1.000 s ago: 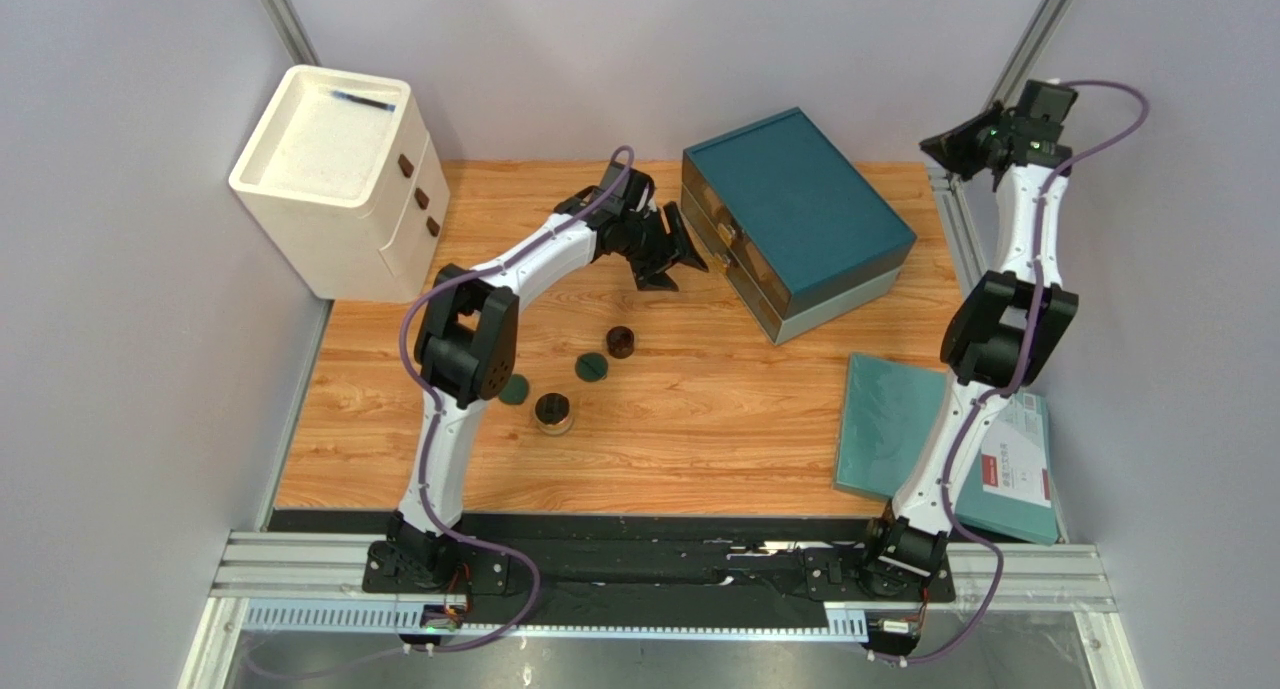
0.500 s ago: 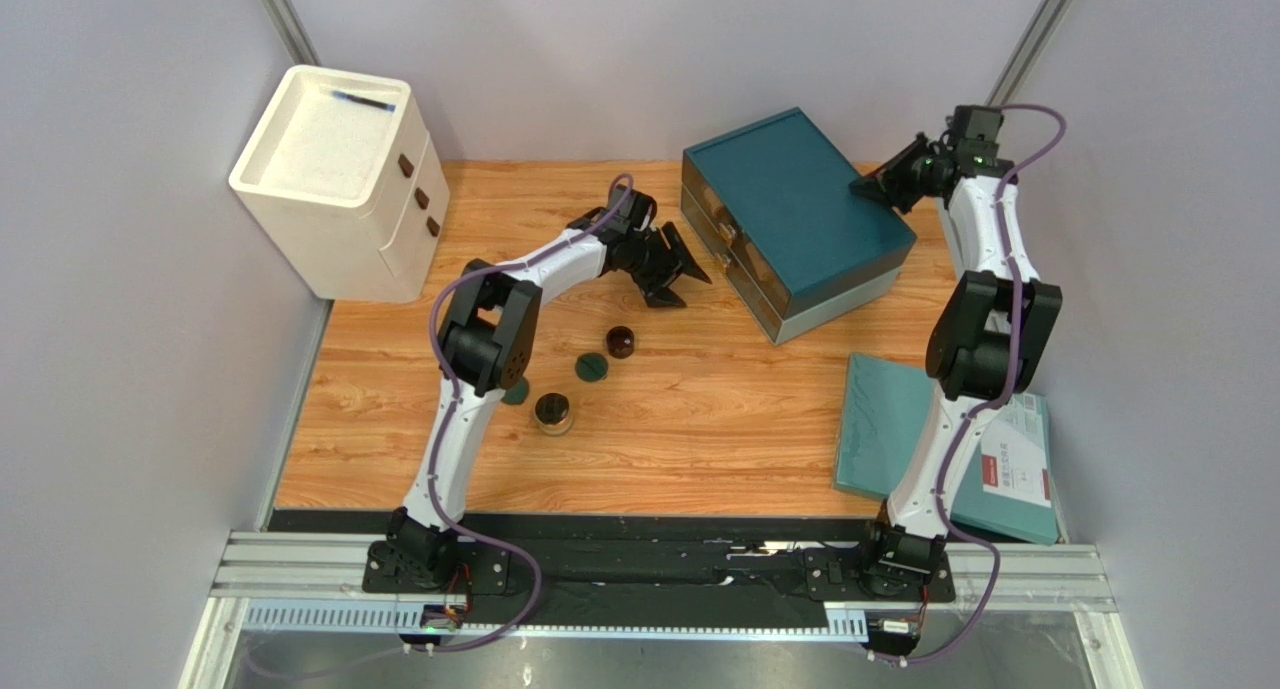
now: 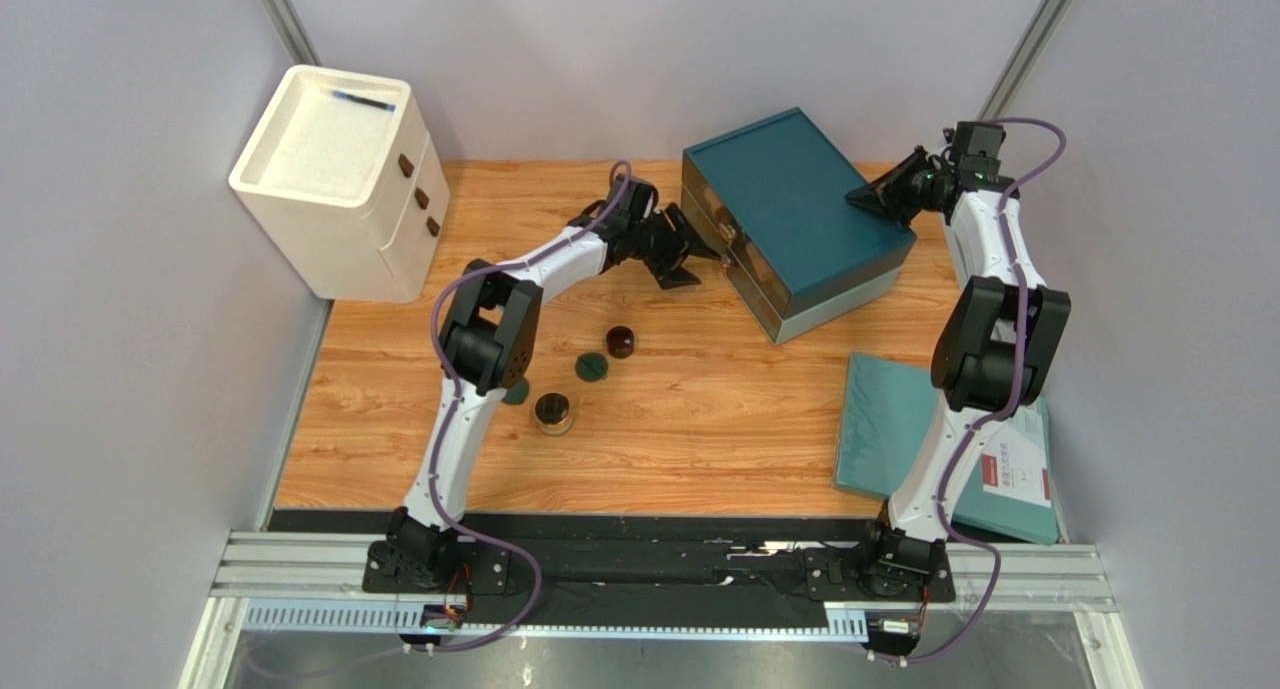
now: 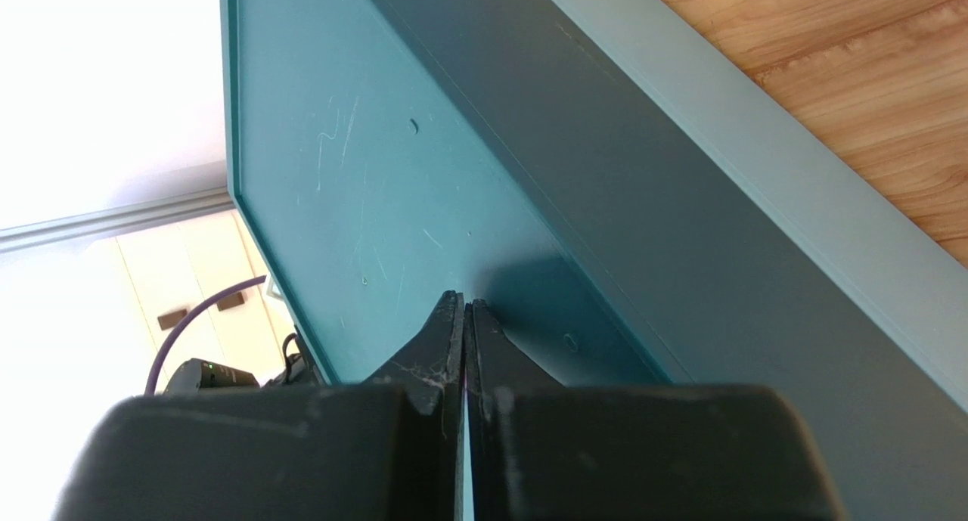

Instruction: Organize the makeup

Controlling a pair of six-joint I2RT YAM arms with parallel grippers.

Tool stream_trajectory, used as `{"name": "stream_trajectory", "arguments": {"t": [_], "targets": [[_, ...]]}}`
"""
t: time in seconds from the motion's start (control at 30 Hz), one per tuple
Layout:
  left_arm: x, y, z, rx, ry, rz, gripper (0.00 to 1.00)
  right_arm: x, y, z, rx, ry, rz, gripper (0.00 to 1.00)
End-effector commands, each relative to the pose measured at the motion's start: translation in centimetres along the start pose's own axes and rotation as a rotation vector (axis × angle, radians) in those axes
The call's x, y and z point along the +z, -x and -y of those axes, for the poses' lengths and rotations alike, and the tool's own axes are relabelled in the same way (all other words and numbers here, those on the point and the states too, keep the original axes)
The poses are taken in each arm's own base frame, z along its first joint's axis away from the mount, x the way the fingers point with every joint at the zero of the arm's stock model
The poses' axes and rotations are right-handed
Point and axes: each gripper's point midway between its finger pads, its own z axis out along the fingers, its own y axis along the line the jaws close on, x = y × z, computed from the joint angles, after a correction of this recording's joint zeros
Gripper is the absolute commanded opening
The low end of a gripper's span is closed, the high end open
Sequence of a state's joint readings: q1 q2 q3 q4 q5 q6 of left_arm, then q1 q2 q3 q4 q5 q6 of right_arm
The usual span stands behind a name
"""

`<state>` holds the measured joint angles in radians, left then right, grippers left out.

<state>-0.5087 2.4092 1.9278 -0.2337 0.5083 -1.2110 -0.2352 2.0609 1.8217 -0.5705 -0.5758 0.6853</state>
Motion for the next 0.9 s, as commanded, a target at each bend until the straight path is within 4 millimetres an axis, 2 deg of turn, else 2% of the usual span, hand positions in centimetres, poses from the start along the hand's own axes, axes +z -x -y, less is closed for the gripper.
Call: {"name": "stream_trajectory", "arguments": {"t": [0.0, 0.17, 0.43, 0.47, 0.5, 0.87], "targets": [[0.7, 0.1, 1.9, 0.005, -0.049, 0.000, 0.64, 0.7, -2.4, 4.2, 0.025, -0.126, -0.073, 0.00], [1.4, -0.2, 2.8, 0.013, -0.054, 0.008, 0.64, 0.5, -2.3, 4.6, 0.023, -0.134, -0.083, 0.00], [2.5, -0.1, 2.4, 0.020, 0.006, 0.035, 0.64, 0.1, -2.6, 5.5, 0.026, -0.144, -0.099, 0.00], [2.4, 0.2, 2.8, 0.036, 0.004, 0.044, 0.64, 0.1, -2.7, 5.6, 0.031, -0.148, -0.103, 0.00], [2.7, 0.1, 1.7, 0.026, 0.058, 0.047, 0.64, 0.0, -2.7, 5.7, 0.031, -0.150, -0.103, 0.00], [3.3, 0.9, 0.7, -0.031, 0.138, 0.103, 0.61, -0.5, -3.4, 6.7, 0.039, -0.156, -0.127, 0.00]]}}
